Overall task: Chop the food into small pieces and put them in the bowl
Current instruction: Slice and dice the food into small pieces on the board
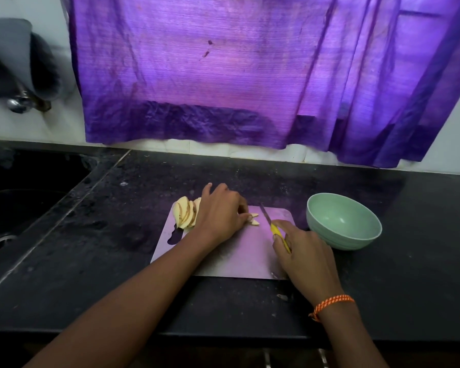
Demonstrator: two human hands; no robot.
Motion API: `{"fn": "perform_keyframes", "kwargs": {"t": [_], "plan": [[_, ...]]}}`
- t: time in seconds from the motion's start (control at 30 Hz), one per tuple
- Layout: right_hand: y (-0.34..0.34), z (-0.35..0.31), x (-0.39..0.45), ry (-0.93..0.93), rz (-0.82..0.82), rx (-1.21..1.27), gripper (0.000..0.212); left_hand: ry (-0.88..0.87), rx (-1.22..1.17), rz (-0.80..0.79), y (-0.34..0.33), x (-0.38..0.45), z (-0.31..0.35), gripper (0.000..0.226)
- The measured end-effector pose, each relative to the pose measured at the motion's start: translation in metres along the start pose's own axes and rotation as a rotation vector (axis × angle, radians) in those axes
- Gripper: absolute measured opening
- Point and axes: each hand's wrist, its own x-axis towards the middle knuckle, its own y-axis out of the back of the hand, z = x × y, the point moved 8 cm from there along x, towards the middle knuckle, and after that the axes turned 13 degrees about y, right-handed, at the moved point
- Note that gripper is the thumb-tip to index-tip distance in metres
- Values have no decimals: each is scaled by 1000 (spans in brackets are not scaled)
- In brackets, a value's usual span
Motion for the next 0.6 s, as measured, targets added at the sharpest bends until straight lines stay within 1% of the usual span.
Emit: {"fn": "perform_keyframes", "kwargs": {"t": [0.13,0.2,0.23,0.3,0.37,0.43,0.5,0.6], "plan": [[-11,11,12,39,-92,-53,34,-67,-62,-2,4,3,1,11],[-14,20,14,58,-113,-17,39,-126,-82,-20,10,5,1,11],[-14,23,15,74,-111,27,41,-156,-81,-36,14,7,-1,11],[-8,25,13,113,-74,142,33,-183,-69,-57,23,12,-10,13],[-2,25,9,155,-48,229,31,-157,-80,-59,33,17,-26,15],[-2,21,3,196,-62,308,32,-119,-112,-54,38,21,-41,15],[-4,16,-3,220,-73,369,33,-87,-141,-101,34,26,-55,14],[-6,10,-8,222,-77,396,33,-104,-195,-250,23,28,-60,13]]}}
